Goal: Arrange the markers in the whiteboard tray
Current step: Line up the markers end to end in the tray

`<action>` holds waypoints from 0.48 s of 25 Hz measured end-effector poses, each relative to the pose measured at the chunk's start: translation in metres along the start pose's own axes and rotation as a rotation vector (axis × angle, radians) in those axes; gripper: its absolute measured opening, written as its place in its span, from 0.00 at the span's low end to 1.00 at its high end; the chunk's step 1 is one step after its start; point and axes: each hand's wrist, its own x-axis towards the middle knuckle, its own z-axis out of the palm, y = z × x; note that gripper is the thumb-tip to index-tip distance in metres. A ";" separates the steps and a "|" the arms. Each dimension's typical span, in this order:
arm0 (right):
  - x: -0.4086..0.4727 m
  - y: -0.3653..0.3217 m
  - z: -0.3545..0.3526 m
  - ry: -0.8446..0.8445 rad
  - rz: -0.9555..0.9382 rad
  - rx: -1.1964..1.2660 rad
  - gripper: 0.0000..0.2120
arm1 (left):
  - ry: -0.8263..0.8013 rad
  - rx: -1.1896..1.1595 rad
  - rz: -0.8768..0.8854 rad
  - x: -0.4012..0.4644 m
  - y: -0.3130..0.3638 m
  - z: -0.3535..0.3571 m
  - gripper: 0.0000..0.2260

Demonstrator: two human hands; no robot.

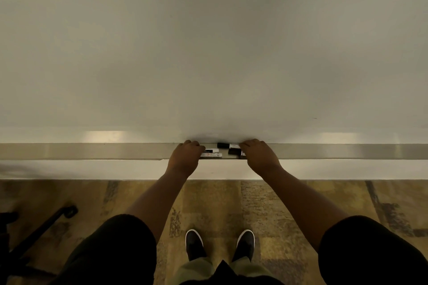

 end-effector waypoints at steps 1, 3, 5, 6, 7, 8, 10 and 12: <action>-0.003 0.006 0.000 -0.003 0.027 -0.007 0.20 | 0.002 -0.014 -0.009 0.001 0.001 0.000 0.17; -0.009 0.017 0.001 -0.012 0.065 -0.012 0.19 | 0.004 -0.038 -0.025 0.003 0.001 0.000 0.16; -0.012 0.023 0.000 -0.020 0.090 0.016 0.19 | -0.003 -0.066 -0.042 0.005 0.003 0.000 0.15; -0.012 0.025 0.000 -0.027 0.094 0.034 0.18 | -0.008 -0.080 -0.049 0.006 0.005 0.000 0.14; -0.012 0.026 0.000 -0.038 0.090 0.048 0.18 | -0.012 -0.093 -0.055 0.008 0.007 0.000 0.14; -0.011 0.027 0.000 -0.049 0.086 0.060 0.17 | -0.016 -0.107 -0.059 0.008 0.010 0.000 0.15; -0.010 0.026 0.000 -0.056 0.091 0.082 0.17 | -0.020 -0.128 -0.060 0.009 0.014 0.000 0.16; -0.010 0.025 0.000 -0.047 0.122 0.102 0.18 | -0.018 -0.137 -0.060 0.010 0.017 0.000 0.17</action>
